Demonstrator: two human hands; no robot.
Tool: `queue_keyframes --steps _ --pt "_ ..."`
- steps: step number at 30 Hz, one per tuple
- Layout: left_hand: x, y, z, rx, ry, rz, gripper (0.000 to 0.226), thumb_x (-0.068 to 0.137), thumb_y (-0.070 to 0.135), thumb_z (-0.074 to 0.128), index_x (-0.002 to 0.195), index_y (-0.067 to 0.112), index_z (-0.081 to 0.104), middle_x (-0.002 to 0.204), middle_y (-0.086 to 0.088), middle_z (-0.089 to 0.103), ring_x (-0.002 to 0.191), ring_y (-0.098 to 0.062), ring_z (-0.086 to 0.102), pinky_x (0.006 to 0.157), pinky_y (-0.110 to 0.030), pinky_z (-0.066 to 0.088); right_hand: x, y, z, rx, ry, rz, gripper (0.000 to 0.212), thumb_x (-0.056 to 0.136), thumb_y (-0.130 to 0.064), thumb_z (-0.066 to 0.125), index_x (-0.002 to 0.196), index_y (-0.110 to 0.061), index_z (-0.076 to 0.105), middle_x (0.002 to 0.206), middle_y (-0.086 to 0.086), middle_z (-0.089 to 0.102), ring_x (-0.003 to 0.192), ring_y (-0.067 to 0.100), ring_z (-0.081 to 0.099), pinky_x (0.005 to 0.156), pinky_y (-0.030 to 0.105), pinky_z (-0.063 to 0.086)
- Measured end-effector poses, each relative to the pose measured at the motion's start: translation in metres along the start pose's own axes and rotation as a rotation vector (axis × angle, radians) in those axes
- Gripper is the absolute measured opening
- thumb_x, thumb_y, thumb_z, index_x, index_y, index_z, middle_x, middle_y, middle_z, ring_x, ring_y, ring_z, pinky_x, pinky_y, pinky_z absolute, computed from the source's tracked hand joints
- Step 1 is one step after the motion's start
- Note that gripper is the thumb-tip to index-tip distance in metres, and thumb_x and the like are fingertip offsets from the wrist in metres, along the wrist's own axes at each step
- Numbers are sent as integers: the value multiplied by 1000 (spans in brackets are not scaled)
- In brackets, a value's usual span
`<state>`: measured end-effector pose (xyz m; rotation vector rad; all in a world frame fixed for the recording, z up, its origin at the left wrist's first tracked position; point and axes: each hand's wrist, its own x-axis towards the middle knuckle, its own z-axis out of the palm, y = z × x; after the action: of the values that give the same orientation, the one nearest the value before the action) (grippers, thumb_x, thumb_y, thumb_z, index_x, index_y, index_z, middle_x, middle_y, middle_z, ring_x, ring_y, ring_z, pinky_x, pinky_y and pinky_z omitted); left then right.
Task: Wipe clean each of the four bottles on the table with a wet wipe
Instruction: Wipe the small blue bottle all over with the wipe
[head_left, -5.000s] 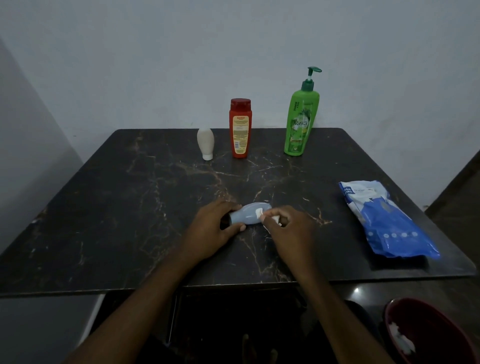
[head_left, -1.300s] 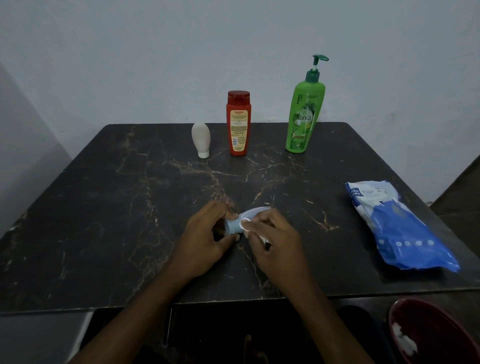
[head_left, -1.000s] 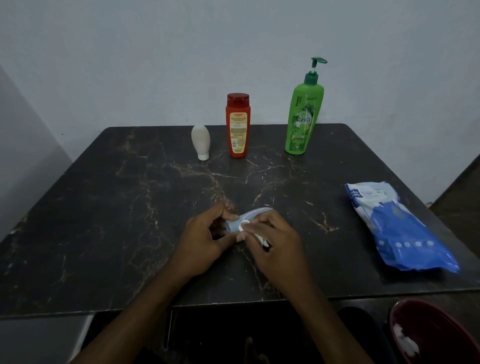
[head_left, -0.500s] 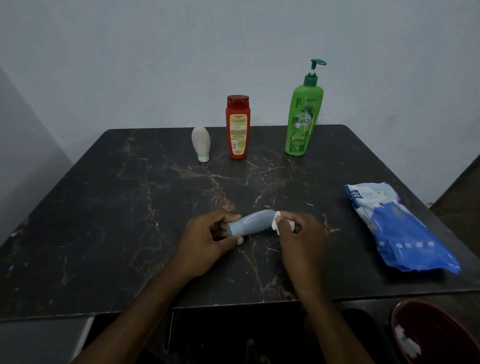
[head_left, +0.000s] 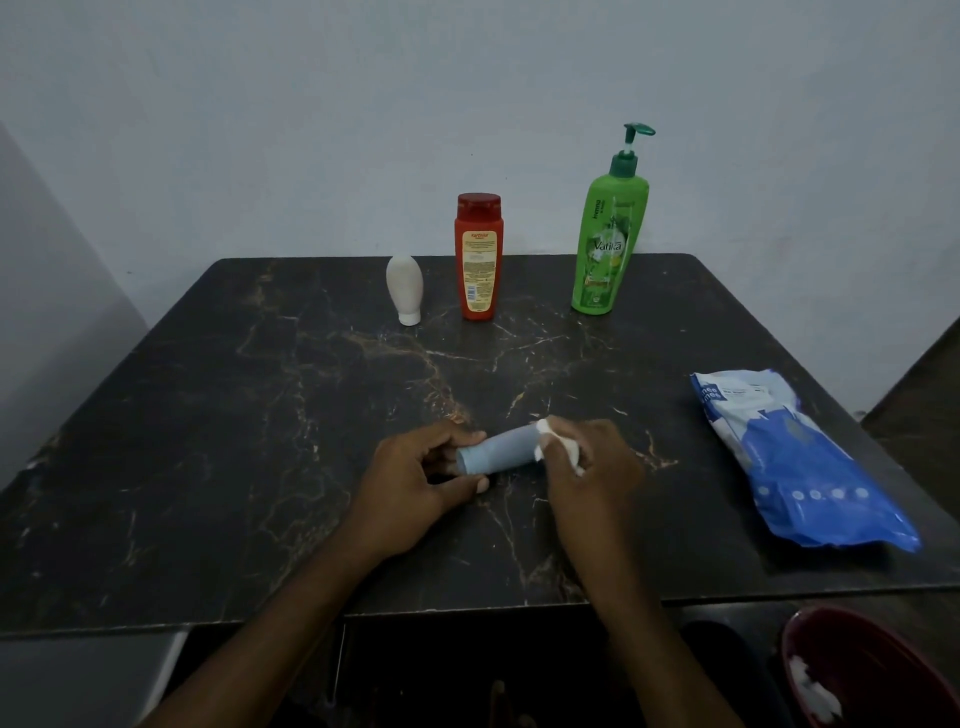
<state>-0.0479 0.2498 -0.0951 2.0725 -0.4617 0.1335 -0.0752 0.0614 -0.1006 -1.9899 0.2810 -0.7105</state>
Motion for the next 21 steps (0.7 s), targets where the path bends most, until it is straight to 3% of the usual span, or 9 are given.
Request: queue_keyframes --steps 3,6,10,13,17,19,21 --pt "-1 0 0 1 6 20 45 73 14 90 113 26 75 106 18 73 98 1 69 86 -16 54 4 5 -1 -29 0 46 15 88 -17 67 102 -21 73 94 -8 61 86 6 59 72 1 35" --pt "0 0 1 -2 11 37 43 73 12 91 111 22 75 106 15 73 97 0 69 84 -12 52 -3 -3 0 -87 -15 -130 16 89 -9 65 104 -12 70 99 -3 57 81 1 50 75 -3 33" --pt "0 0 2 4 8 50 42 73 12 90 111 20 74 106 13 74 97 -3 70 85 -19 56 -16 -9 3 -205 -279 -512 22 92 -7 56 112 -8 65 106 0 50 87 10 52 75 22 50" --pt "0 0 2 -16 -15 48 40 76 9 87 113 18 74 107 11 75 98 -4 71 88 -24 58 -19 -6 4 -224 -405 -636 29 92 -10 49 117 -9 65 111 2 50 95 14 53 82 26 50" --pt "0 1 2 19 -8 65 43 75 9 88 115 20 74 108 12 74 99 -4 70 89 -26 58 -15 -2 6 -248 -293 -565 22 90 -8 61 110 -11 69 102 -1 51 88 11 50 73 19 46" --pt "-1 2 2 41 5 69 44 74 11 89 114 21 74 107 13 74 99 -2 70 88 -27 57 -10 -2 4 -232 -194 -439 21 91 -10 59 109 -12 69 98 -3 49 82 10 49 68 21 45" --pt "-2 2 1 52 18 75 44 74 12 90 114 22 74 108 14 74 99 -2 69 88 -29 57 -6 -2 0 -265 -113 -284 23 90 -7 57 109 -14 69 97 -6 46 77 9 49 66 14 37"
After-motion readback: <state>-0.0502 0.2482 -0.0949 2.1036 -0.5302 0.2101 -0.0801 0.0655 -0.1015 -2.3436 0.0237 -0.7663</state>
